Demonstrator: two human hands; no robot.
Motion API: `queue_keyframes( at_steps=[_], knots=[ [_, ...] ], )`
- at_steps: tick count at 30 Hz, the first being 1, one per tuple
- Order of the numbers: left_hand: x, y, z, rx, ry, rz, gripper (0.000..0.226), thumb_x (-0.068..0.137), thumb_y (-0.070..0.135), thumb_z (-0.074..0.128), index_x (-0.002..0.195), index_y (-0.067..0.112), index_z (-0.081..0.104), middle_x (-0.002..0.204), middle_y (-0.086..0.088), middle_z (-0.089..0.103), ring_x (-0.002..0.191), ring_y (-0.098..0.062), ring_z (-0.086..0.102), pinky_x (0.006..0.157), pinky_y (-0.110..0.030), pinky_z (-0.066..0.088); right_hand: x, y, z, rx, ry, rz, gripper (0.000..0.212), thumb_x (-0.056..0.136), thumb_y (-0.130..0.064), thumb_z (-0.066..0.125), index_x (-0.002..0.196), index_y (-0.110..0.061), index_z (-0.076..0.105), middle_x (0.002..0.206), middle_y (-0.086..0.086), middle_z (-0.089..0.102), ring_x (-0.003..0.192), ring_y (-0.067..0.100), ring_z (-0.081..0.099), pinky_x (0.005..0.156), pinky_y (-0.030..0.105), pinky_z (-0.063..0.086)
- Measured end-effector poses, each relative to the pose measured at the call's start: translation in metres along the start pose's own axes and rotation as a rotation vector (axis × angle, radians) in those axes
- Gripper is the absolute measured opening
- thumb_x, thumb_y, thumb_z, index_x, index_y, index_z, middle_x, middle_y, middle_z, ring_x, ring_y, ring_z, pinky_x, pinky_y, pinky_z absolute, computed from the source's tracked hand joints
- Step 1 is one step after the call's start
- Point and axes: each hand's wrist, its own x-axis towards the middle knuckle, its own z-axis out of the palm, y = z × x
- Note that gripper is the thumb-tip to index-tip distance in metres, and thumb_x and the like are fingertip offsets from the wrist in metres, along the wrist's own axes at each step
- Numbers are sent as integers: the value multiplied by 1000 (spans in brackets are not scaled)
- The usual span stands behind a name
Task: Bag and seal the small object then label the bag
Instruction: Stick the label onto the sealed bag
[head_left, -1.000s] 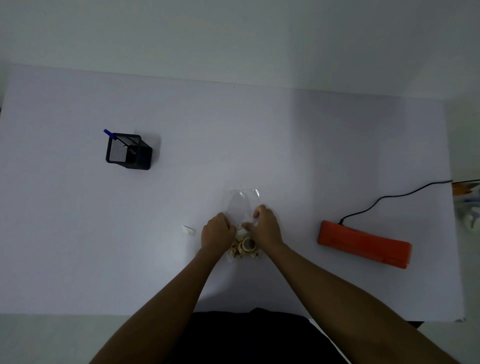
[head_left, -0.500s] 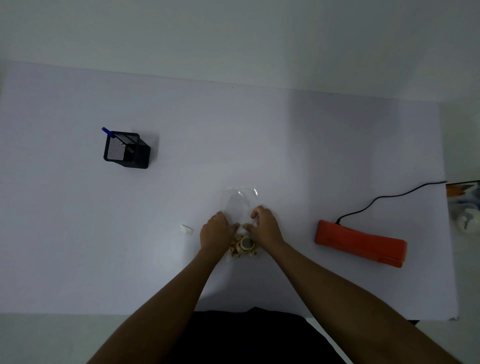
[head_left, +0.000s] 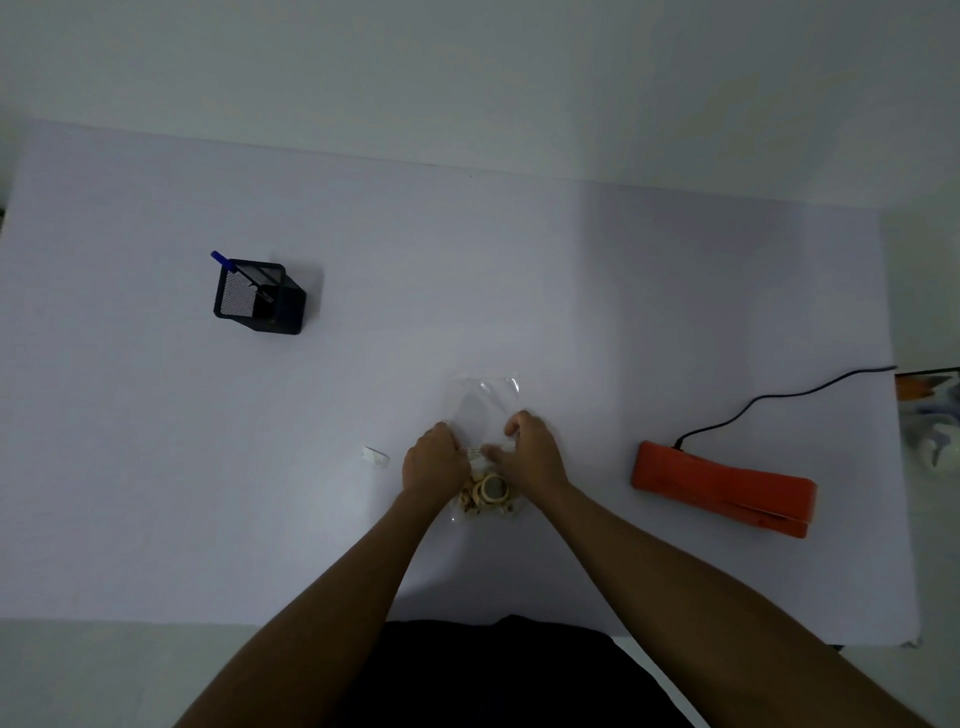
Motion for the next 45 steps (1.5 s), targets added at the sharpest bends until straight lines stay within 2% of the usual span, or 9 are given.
queue_keyframes(
  at_steps=[6, 10, 14, 18, 20, 23, 31, 39, 45],
  knots=[
    [-3, 4, 2, -1, 18, 8, 5, 87, 16, 53, 91, 12, 54, 89, -5, 63, 78, -22, 61, 67, -31, 49, 3, 4, -2, -14, -57, -3, 32, 76, -14, 80, 92, -16, 53, 97, 6, 57, 83, 17, 53, 66, 25, 39],
    [-5, 3, 0, -20, 1, -1, 9, 89, 14, 51, 97, 11, 55, 97, -7, 63, 88, -24, 61, 74, -33, 49, -4, 9, -13, 23, -72, -56, 21, 82, -1, 69, 90, -15, 55, 80, 1, 53, 70, 12, 49, 66, 25, 39],
    [-20, -7, -1, -140, 82, -83, 11, 87, 24, 56, 93, 15, 53, 90, -4, 63, 82, -22, 61, 71, -34, 51, -25, 18, -18, 119, 65, -51, 13, 89, -15, 64, 84, -14, 52, 71, -5, 49, 61, 6, 45, 58, 16, 37],
    [-35, -30, 6, -221, 88, -203, 39, 85, 53, 59, 75, 17, 50, 67, 4, 57, 67, -20, 58, 60, -29, 43, -56, 36, -17, 229, 127, 63, 16, 93, -26, 65, 90, -12, 59, 77, -6, 60, 67, 4, 55, 59, 9, 43],
    [-40, -35, 10, -246, 13, -179, 40, 87, 49, 59, 65, 17, 49, 60, 4, 55, 64, -20, 56, 58, -29, 42, -62, 44, -12, 297, 87, 116, 13, 92, -28, 66, 94, -16, 63, 85, -2, 68, 77, 15, 66, 69, 23, 54],
    [-43, -30, 12, -295, -53, -154, 35, 89, 44, 61, 81, 10, 64, 77, -5, 67, 76, -20, 62, 61, -27, 43, -63, 43, -6, 346, 28, 156, 15, 92, -25, 66, 103, -14, 66, 95, 7, 72, 86, 28, 70, 76, 43, 60],
    [-12, 6, -21, -373, 47, -114, 37, 89, 31, 64, 116, 7, 59, 110, -8, 66, 101, -24, 61, 80, -29, 45, -11, -3, -19, 455, 50, 186, 28, 89, -5, 62, 117, -9, 65, 104, 12, 69, 80, 27, 66, 75, 43, 59],
    [41, 39, -70, -432, 115, -112, 46, 92, 32, 63, 128, 6, 54, 123, -12, 63, 111, -25, 58, 86, -29, 45, 56, -52, -33, 484, 64, 162, 29, 86, -3, 58, 113, -10, 66, 100, 12, 68, 77, 27, 67, 69, 42, 60],
    [60, 40, -80, -427, 116, -151, 49, 92, 33, 62, 131, 5, 52, 127, -13, 61, 114, -27, 57, 90, -30, 44, 82, -60, -27, 417, 35, 146, 33, 85, -9, 54, 116, -13, 66, 109, 12, 70, 95, 33, 69, 80, 50, 60]
  ],
)
